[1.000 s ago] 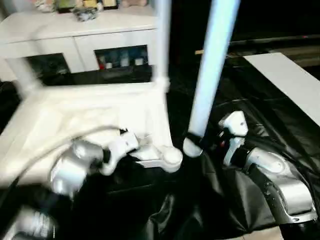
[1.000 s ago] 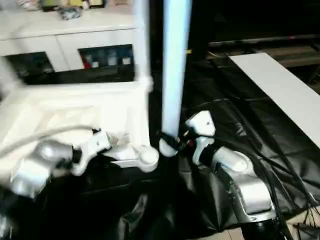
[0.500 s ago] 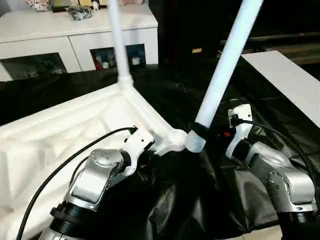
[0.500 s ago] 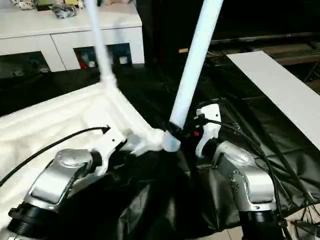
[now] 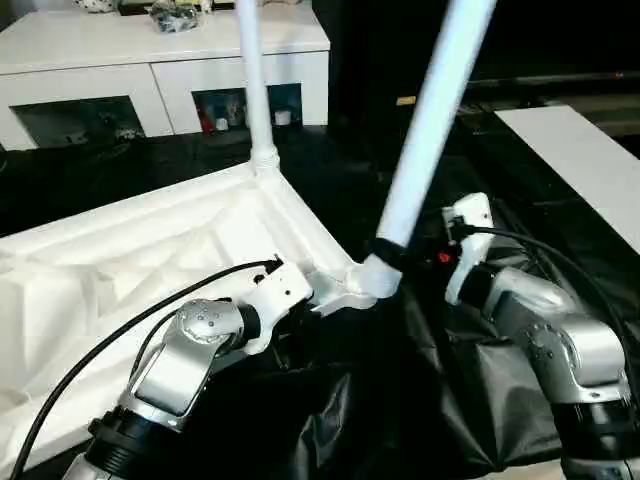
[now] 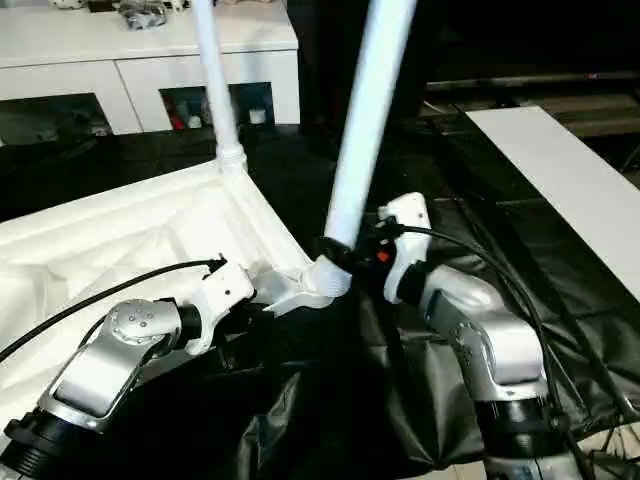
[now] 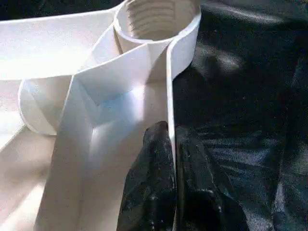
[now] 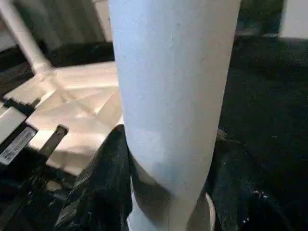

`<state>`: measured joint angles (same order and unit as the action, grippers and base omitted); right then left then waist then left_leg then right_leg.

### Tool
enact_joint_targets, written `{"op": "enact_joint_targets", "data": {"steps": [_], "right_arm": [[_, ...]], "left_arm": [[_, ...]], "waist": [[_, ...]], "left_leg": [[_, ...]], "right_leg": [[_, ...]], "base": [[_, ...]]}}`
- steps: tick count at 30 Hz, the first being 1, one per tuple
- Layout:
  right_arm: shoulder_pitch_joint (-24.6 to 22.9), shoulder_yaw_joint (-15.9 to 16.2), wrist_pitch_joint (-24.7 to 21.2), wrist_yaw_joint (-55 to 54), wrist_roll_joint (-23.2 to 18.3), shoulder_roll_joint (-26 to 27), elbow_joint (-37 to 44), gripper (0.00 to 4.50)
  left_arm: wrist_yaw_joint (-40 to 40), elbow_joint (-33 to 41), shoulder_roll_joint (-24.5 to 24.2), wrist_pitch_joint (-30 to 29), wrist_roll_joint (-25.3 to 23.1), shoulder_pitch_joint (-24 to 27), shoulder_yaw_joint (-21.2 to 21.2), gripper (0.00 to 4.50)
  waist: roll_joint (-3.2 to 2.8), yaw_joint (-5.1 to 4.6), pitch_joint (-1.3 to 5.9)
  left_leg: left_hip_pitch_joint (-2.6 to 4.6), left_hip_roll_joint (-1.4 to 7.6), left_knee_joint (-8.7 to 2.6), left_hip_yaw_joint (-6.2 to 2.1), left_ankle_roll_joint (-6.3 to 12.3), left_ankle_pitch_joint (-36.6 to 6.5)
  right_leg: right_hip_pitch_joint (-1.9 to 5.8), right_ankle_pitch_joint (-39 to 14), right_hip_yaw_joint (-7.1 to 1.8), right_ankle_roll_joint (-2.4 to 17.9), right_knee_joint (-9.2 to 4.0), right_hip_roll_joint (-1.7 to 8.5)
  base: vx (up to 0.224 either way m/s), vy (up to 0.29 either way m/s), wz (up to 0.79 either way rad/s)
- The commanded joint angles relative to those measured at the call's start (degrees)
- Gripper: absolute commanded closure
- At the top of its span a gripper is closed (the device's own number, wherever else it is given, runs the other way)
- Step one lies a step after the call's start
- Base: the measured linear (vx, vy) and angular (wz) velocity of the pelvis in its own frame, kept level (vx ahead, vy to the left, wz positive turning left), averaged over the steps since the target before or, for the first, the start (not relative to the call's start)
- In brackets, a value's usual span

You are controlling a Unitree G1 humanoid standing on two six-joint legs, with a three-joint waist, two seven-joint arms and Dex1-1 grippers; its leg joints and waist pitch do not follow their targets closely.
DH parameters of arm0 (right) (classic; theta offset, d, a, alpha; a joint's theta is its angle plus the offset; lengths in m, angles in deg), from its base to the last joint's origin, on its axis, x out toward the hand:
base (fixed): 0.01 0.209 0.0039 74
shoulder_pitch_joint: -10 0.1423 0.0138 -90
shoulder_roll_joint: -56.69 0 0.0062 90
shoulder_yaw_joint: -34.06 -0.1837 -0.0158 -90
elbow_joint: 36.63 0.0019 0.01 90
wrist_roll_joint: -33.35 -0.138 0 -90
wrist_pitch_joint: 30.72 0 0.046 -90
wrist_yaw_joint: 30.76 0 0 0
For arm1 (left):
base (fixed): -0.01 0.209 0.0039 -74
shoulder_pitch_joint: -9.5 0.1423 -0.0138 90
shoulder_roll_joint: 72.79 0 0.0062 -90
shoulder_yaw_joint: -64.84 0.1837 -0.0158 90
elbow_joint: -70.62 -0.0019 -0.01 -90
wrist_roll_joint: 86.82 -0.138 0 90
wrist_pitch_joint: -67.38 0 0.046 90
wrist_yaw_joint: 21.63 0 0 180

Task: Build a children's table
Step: Insert table leg to table base

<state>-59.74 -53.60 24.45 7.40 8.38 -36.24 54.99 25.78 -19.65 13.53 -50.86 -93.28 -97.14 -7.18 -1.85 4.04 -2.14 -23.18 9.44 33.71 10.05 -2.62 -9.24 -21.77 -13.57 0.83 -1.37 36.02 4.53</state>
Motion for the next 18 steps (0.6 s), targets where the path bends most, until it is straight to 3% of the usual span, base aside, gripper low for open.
{"op": "enact_joint_targets", "data": {"steps": [1,12,18], "right_arm": [[1.3,0.76,0.22,1.35,0.29,-0.39,-1.87,2.65],[6.67,2.45,4.83,3.28,3.48,1.15,-13.18,2.65],[8.25,7.49,3.39,9.57,5.77,-1.19,-18.32,2.65]], "left_arm": [[1.79,-1.89,-1.1,0.33,-0.7,0.01,2.61,4.5],[3.34,-3.15,-2.08,1.28,0.27,-1.22,3.26,4.5],[3.99,-3.28,-2.8,1.51,0.42,-1.52,3.55,4.5]], "waist": [[0.8,-0.12,2.79],[0.98,-0.12,2.82],[1.16,-0.06,2.68]], "left_leg": [[1.63,3.12,-4.25,-1.04,1.89,-12.7],[1.69,3.06,-4.13,-0.94,1.68,-12.4],[1.63,3.08,-3.99,-0.84,2.64,-11.64]], "right_leg": [[1.03,-8.28,-1.52,10.62,-5.02,2.99],[1.09,-6.34,-1.5,11.85,-4.76,3.01],[1.24,-4.83,-1.44,12.68,-4.65,2.95]], "base": [[0.0,0.0,0.0],[0.0,0.0,0.0],[0.0,0.0,0.0]]}}
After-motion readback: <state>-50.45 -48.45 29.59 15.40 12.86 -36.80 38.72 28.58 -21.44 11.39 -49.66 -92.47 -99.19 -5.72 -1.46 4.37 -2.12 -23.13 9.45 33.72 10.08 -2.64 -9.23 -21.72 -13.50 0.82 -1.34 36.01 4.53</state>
